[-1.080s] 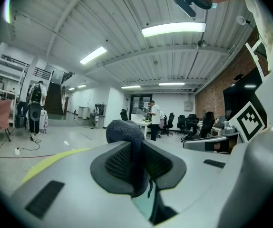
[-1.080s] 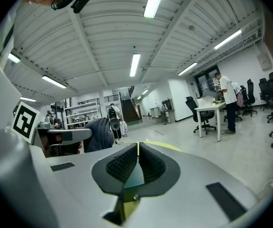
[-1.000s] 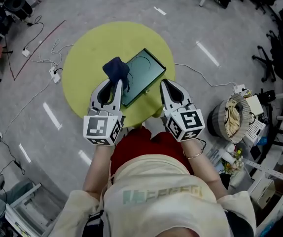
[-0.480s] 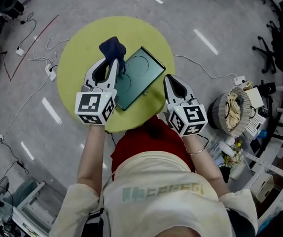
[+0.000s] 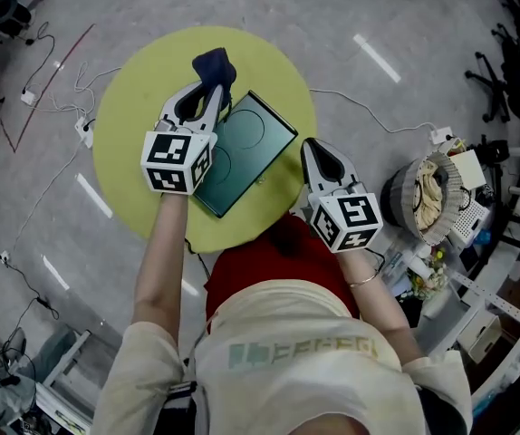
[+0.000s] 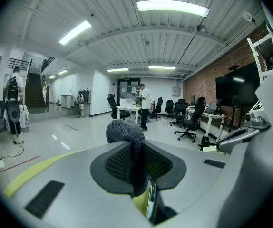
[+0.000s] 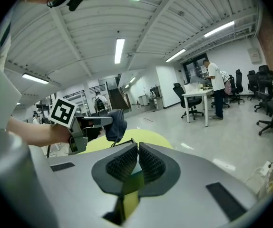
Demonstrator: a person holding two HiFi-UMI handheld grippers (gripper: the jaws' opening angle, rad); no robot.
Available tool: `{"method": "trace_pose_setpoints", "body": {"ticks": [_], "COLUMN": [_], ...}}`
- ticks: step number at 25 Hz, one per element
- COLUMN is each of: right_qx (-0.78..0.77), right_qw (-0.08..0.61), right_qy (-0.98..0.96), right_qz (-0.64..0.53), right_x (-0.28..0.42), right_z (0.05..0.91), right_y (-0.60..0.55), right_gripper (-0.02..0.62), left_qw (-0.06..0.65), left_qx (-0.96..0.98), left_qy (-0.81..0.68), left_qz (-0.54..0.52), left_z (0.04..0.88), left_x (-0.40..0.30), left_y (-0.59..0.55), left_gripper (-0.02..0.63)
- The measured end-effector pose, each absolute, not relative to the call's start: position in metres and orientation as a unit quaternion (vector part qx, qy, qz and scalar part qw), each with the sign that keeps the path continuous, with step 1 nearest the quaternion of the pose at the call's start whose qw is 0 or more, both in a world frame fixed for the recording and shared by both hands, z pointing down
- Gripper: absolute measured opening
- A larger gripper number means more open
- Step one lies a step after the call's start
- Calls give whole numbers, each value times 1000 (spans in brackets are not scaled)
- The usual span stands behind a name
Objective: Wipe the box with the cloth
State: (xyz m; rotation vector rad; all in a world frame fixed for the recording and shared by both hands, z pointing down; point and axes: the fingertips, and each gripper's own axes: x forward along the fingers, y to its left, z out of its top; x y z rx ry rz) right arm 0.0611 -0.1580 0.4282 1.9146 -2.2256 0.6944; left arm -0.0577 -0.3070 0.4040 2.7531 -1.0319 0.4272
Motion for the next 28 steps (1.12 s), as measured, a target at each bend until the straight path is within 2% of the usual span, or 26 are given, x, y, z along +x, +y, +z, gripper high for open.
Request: {"method": "trace_pose_setpoints", "body": {"ticks": [15, 28], "right_qx": [643, 619], "right_qw": [68, 76], "right_qy": [-717, -736], "right_qz": [262, 262], "right_x": [89, 67], "right_z": [452, 452], "right_y": [-167, -165], "right_gripper": [38, 38], "left_qw": [115, 147], "left_qx": [931, 924], "left_qy": [-266, -215], "left_qz": [223, 279], "left_z": [469, 477], "left_x": [-3, -20], "left_y": [-322, -291], "left_gripper": [71, 71]}}
